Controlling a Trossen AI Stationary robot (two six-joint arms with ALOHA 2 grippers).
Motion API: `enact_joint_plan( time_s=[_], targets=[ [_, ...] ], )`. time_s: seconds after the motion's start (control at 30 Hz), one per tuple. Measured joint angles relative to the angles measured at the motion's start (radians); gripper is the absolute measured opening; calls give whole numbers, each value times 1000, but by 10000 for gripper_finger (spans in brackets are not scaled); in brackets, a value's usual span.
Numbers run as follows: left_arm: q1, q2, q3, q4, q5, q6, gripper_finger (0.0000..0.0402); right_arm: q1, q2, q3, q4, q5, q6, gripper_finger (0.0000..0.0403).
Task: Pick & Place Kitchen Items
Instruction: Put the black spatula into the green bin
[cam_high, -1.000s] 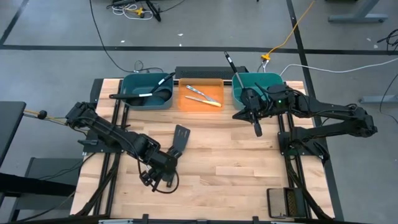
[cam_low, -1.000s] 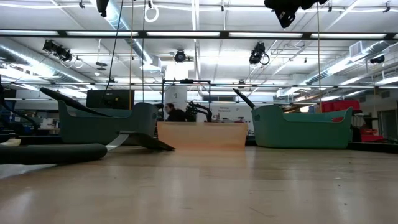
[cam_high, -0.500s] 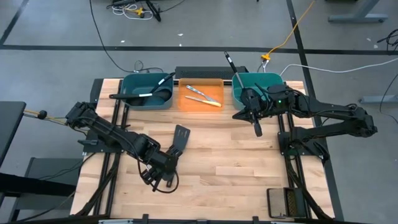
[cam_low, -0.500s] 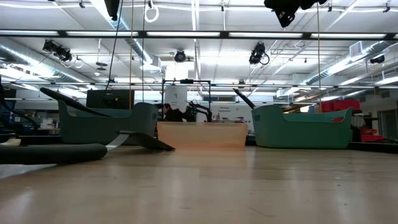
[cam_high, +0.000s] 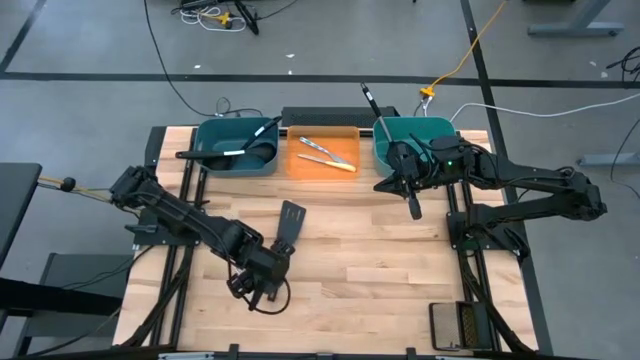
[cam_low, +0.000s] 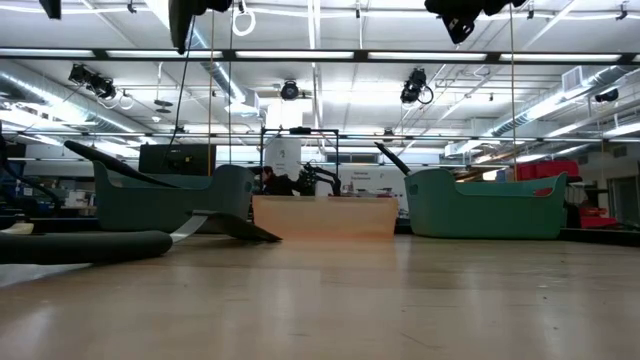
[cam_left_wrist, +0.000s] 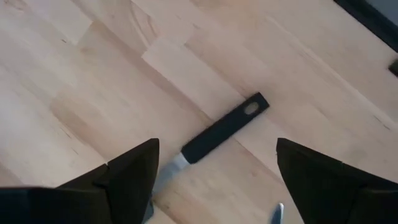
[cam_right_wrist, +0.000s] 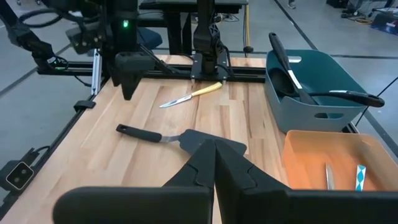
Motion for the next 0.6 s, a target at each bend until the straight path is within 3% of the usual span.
enact_joint_plan(
  time_s=[0.23, 0.6],
  targets=[
    [-32, 67, 1, 14, -86, 100, 325, 0, 0, 0, -1, -2, 3, 5],
    [-29, 66, -6, 36, -62, 113, 319, 0, 0, 0, -2, -1, 3, 5]
  ],
)
